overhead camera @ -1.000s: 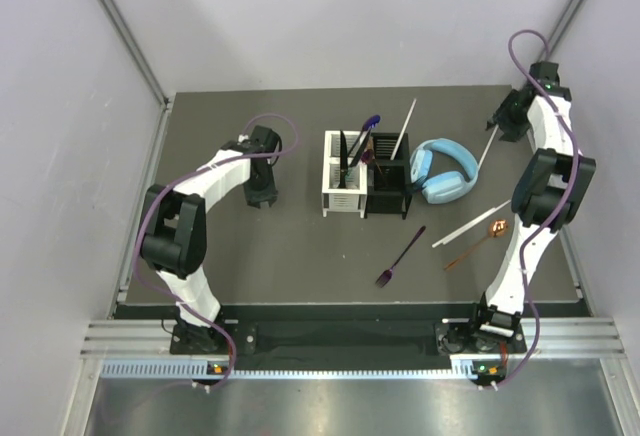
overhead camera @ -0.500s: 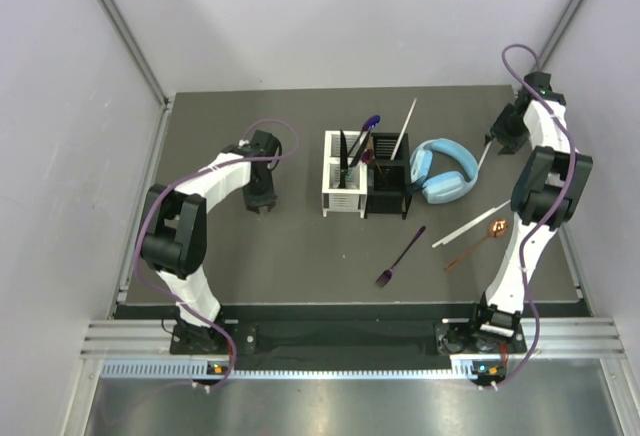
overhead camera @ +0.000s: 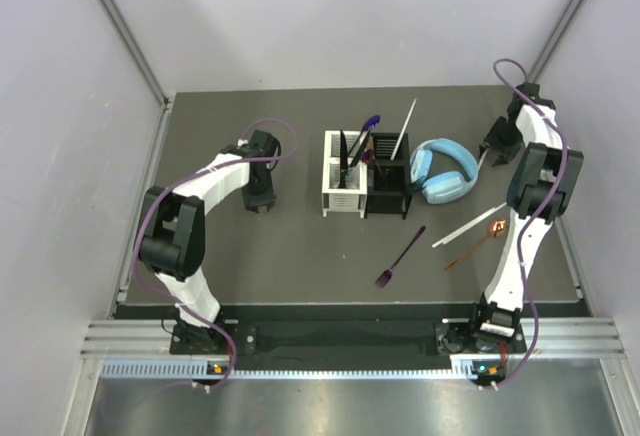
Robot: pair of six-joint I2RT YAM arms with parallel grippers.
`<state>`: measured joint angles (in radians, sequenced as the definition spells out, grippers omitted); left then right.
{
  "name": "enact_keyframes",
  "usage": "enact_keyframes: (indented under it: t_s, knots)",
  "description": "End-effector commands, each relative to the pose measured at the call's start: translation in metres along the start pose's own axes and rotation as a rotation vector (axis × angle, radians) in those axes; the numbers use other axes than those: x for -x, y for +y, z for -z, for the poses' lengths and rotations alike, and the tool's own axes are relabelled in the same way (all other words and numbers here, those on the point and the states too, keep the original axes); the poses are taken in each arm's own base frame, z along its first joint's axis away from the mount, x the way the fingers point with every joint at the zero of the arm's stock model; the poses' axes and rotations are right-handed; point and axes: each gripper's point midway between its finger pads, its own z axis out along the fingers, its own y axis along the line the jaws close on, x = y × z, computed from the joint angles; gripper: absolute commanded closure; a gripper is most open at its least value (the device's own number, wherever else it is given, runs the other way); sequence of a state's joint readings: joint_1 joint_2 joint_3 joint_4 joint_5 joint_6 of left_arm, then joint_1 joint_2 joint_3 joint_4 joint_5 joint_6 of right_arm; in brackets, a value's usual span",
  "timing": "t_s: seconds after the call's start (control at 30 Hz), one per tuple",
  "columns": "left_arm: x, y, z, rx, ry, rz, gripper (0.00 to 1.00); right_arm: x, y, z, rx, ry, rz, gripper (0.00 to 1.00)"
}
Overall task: Sort the eating utensils into containers
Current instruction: Pick up the chopstick from the center of the board.
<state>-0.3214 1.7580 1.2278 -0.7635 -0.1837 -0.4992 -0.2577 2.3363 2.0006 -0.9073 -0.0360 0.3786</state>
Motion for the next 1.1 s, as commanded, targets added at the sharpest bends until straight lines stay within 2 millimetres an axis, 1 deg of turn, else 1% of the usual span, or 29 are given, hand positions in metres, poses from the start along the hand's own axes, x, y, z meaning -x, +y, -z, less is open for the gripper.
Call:
enact_keyframes:
  t_s: [0.0,0.03,0.07,0.1,0.13,0.17,0.2,0.23,0.27,0.33,0.4,0.5,0.53,0.57,0.6,0.63,0.67,0.7,0.73,0.8,0.83,0.87,0.9,0.93,0.97,1.0,1.03,1.07]
  knots:
    - [0.01,0.005,0.012,0.003,-0.056,0.016,0.65,0.008,0.013,0.002,-0.018,-0.017,0.046,0.54]
    - [0.01,0.005,0.011,0.005,-0.055,0.014,0.65,0.009,0.011,0.001,-0.044,-0.026,0.05,0.57]
    - [0.011,0.005,0.012,0.007,-0.056,0.014,0.65,0.007,0.009,-0.003,-0.063,-0.015,0.065,0.62]
    - [0.011,0.006,0.012,0.008,-0.057,0.011,0.65,0.007,0.012,-0.002,-0.065,-0.019,0.08,0.75]
    - [0.011,0.006,0.011,0.011,-0.057,0.011,0.65,0.005,0.012,-0.003,-0.075,-0.015,0.091,0.8]
    - [0.012,0.006,0.012,0.011,-0.06,0.011,0.65,0.001,0.012,-0.005,-0.089,-0.002,0.112,0.83]
    - [0.012,0.006,0.012,0.011,-0.06,0.013,0.65,0.0,0.011,-0.006,-0.097,0.0,0.123,0.9]
    - [0.011,0.007,0.011,0.015,-0.057,0.012,0.65,-0.003,0.011,-0.007,-0.105,0.007,0.131,0.92]
    - [0.011,0.007,0.012,0.013,-0.06,0.011,0.65,-0.006,0.007,-0.008,-0.135,0.015,0.143,0.94]
    - [0.011,0.007,0.011,0.016,-0.058,0.009,0.65,-0.008,0.004,-0.009,-0.149,0.025,0.151,0.94]
    - [0.01,0.007,0.01,0.018,-0.055,0.008,0.65,-0.01,0.0,-0.01,-0.162,0.03,0.157,1.0]
    - [0.011,0.006,0.01,0.014,-0.058,0.009,0.65,-0.012,-0.005,-0.008,-0.184,0.033,0.169,1.0]
    - [0.012,0.006,0.01,0.012,-0.06,0.01,0.65,-0.008,-0.004,-0.004,-0.183,0.013,0.168,1.0]
    - [0.012,0.006,0.01,0.011,-0.058,0.009,0.65,-0.014,-0.008,-0.005,-0.194,0.02,0.169,1.0]
    - [0.012,0.005,0.01,0.009,-0.059,0.008,0.65,-0.013,-0.009,-0.002,-0.194,0.002,0.17,1.0]
    - [0.013,0.005,0.01,0.009,-0.06,0.01,0.65,0.0,-0.006,0.01,-0.185,-0.066,0.163,1.0]
    - [0.013,0.004,0.009,0.006,-0.059,0.008,0.65,-0.008,-0.01,0.009,-0.189,-0.061,0.165,1.0]
    - [0.013,0.004,0.009,0.007,-0.057,0.008,0.65,-0.005,-0.01,0.014,-0.184,-0.087,0.166,1.0]
    - [0.014,0.004,0.009,0.004,-0.059,0.009,0.65,0.005,-0.006,0.028,-0.169,-0.143,0.165,1.0]
    - [0.014,0.003,0.009,0.001,-0.059,0.007,0.65,0.004,-0.006,0.036,-0.16,-0.163,0.176,1.0]
    - [0.014,0.002,0.009,-0.002,-0.058,0.007,0.65,0.013,-0.002,0.051,-0.14,-0.214,0.18,1.0]
    - [0.014,0.002,0.009,-0.004,-0.058,0.006,0.65,0.011,-0.003,0.055,-0.139,-0.217,0.184,1.0]
    - [0.014,0.001,0.008,-0.008,-0.056,0.009,0.65,0.013,-0.002,0.061,-0.132,-0.234,0.187,1.0]
    - [0.014,0.001,0.008,-0.01,-0.057,0.006,0.65,0.019,0.002,0.075,-0.112,-0.275,0.185,1.0]
    - [0.014,0.0,0.008,-0.015,-0.056,0.006,0.65,0.016,0.001,0.079,-0.108,-0.277,0.188,1.0]
    - [0.014,-0.002,0.008,-0.025,-0.055,0.007,0.65,0.017,0.004,0.086,-0.097,-0.297,0.188,1.0]
    - [0.014,-0.002,0.008,-0.025,-0.052,0.008,0.65,0.021,0.011,0.1,-0.06,-0.334,0.191,1.0]
    - [0.014,-0.003,0.007,-0.029,-0.052,0.006,0.65,0.02,0.013,0.104,-0.042,-0.341,0.196,1.0]
